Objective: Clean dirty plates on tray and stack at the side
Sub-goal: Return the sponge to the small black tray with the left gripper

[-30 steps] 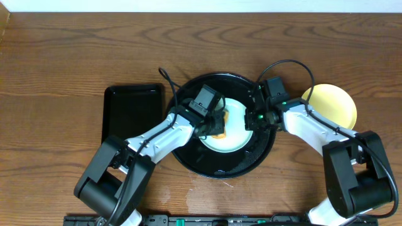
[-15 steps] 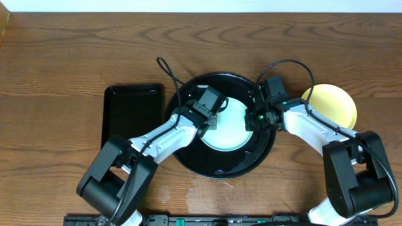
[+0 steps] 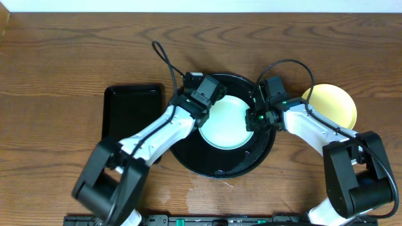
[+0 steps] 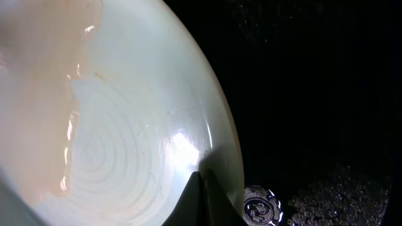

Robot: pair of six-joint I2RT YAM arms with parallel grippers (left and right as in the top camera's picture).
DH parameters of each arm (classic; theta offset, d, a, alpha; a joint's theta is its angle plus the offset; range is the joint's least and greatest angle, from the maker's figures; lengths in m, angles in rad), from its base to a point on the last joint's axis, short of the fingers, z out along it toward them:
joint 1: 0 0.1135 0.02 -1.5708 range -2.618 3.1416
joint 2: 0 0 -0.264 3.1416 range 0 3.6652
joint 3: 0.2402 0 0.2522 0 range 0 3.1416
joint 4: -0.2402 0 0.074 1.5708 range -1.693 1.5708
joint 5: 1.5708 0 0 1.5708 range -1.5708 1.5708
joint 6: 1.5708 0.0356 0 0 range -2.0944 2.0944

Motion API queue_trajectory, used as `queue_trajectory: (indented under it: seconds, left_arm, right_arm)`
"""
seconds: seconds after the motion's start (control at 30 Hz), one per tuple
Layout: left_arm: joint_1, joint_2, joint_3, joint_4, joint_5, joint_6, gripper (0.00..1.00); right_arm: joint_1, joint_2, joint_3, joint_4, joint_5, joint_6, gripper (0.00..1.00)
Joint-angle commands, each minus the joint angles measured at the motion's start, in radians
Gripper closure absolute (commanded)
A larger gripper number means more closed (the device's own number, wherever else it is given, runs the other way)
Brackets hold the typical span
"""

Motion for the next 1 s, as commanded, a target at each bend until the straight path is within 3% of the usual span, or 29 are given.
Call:
queue_trajectory:
  seconds: [0.0,0.3,0.47,0.6,0.63,0.7,0.73,0.83,0.97]
  left_arm:
    - [0.048,-0.106,0.028,-0.064,0.091,-0.027,0.93]
    - [0.312,-0.253,0.011,-0.415,0.140,-0.094,0.93]
    - [0.457,-0.230,-0.111,-0.342,0.160,-0.079,0.93]
    - [0.497,-0.206,-0.196,-0.199,0.285,0.066,0.91]
    - [0.498,-0.206,-0.197,-0.190,0.313,0.095,0.86]
    - [0.498,-0.212,-0.179,-0.189,0.404,0.147,0.62]
    - [0.497,-0.216,-0.167,-0.190,0.464,0.166,0.58]
    - [0.493,-0.225,-0.141,-0.174,0.639,0.173,0.50]
    - [0.480,-0.221,-0.142,-0.113,0.870,0.142,0.49]
  right_arm:
    - [-0.011,0.006,-0.013,-0.015,0.096,-0.020,0.98]
    - [-0.011,-0.150,-0.010,-0.016,0.055,-0.098,0.93]
    - [-0.011,-0.218,-0.010,-0.016,0.055,-0.100,0.92]
    - [-0.011,-0.225,-0.010,-0.020,0.055,-0.100,0.91]
    - [-0.011,-0.225,-0.010,-0.026,0.055,-0.100,0.91]
    - [-0.014,-0.225,-0.010,-0.039,0.055,-0.100,0.90]
    - [-0.016,-0.225,-0.010,-0.043,0.055,-0.100,0.88]
    - [-0.032,-0.225,-0.010,-0.051,0.055,-0.100,0.77]
    - [-0.079,-0.220,-0.010,-0.063,0.021,-0.099,0.76]
